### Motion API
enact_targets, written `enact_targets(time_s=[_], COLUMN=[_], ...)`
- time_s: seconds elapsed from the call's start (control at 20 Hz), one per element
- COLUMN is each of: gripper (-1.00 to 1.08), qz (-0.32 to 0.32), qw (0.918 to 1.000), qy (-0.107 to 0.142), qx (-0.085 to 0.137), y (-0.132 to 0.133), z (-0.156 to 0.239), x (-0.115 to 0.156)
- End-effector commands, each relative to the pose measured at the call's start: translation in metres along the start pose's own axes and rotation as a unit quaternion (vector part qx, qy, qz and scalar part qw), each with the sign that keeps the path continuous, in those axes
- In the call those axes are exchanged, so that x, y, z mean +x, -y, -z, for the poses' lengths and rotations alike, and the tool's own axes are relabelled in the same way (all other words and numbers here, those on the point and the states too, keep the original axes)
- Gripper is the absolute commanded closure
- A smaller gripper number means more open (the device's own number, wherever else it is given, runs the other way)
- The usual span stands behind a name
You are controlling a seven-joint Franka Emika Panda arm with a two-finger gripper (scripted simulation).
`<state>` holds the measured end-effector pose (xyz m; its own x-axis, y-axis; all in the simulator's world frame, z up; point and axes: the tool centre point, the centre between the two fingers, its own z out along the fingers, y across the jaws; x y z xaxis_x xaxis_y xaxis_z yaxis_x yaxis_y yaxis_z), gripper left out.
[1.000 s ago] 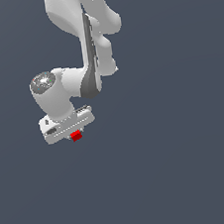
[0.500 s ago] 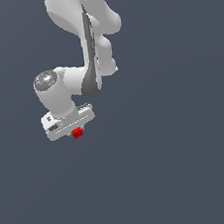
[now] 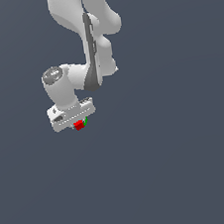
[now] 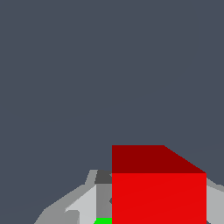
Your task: Stack the red cube on top of the green cube.
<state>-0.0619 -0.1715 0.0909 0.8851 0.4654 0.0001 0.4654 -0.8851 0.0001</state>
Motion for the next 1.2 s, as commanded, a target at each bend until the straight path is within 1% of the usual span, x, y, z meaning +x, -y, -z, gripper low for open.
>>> enact_targets(time_s=[0.0,0.25,0.45,0.65,0.85,0.9,1.15], gripper=[1.08,1.08,1.08,1.08,1.08,-0.92,-0.92], qz=[0.0,0.0,0.0,0.0,0.0,0.0,0.0], qw=[1.0,1.0,1.0,1.0,1.0,1.0,1.0], qy=[0.0,0.0,0.0,0.0,0.0,0.0,0.0], qx=[0.0,0.0,0.0,0.0,0.0,0.0,0.0], y=[0.008,0.02,0.027,0.031,0.032,0.032,0.032], z=[-0.006,-0.017,-0.024,-0.028,-0.029,-0.029,-0.029], x=[-0.015,-0.039,-0.053,-0.061,-0.064,-0.064,-0.064])
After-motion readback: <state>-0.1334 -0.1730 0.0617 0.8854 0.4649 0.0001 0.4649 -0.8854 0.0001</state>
